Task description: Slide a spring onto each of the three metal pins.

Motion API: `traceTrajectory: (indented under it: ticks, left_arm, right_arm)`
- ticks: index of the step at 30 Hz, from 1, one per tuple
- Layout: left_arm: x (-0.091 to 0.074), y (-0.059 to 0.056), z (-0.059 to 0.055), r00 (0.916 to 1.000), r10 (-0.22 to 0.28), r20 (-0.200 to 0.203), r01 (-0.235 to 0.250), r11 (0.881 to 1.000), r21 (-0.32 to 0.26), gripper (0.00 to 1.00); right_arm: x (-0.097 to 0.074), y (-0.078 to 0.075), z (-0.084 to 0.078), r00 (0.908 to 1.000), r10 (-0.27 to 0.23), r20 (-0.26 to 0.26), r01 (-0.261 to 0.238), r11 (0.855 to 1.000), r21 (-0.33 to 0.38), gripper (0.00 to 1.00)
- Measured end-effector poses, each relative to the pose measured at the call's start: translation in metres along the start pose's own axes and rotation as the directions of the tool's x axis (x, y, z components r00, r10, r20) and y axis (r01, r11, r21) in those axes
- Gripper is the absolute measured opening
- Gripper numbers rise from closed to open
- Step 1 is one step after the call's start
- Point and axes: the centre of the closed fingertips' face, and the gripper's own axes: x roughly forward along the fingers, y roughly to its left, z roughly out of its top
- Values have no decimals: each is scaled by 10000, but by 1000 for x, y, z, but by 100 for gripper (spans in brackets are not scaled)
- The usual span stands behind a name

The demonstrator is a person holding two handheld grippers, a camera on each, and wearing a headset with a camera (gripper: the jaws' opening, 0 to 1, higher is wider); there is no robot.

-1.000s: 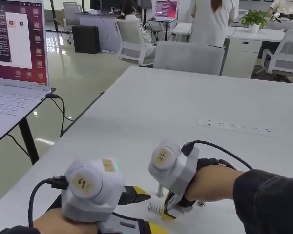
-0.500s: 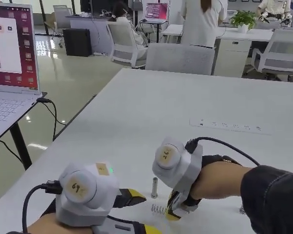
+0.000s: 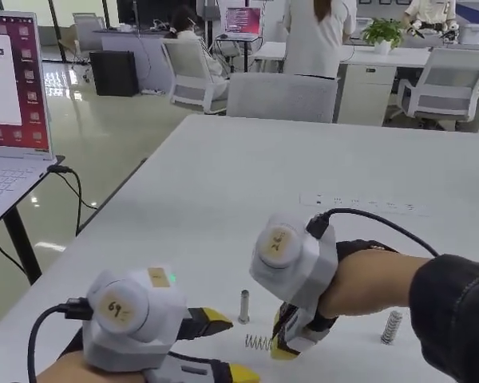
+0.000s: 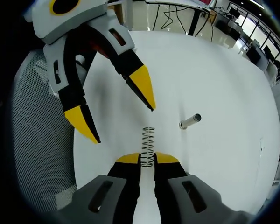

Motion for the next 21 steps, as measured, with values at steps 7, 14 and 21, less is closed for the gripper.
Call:
traceTrajectory:
  ticks: [7, 14, 21]
  left_arm:
    - [1, -2, 1, 10000, -58, 6, 58, 9999, 96, 37]
    - [1, -4, 3, 9999, -148, 74, 146, 9993, 349, 31]
    - [1, -9, 2, 9995, -313, 35, 310, 9977, 597, 24]
  right_arm:
    - [-9, 12, 7, 9998, 191, 53, -187, 9982, -563, 7]
    - [-15, 19, 12, 9998, 222, 15, -220, 9947, -1001, 7]
    - [-18, 23, 14, 9996, 263, -49, -267, 9890, -1452, 7]
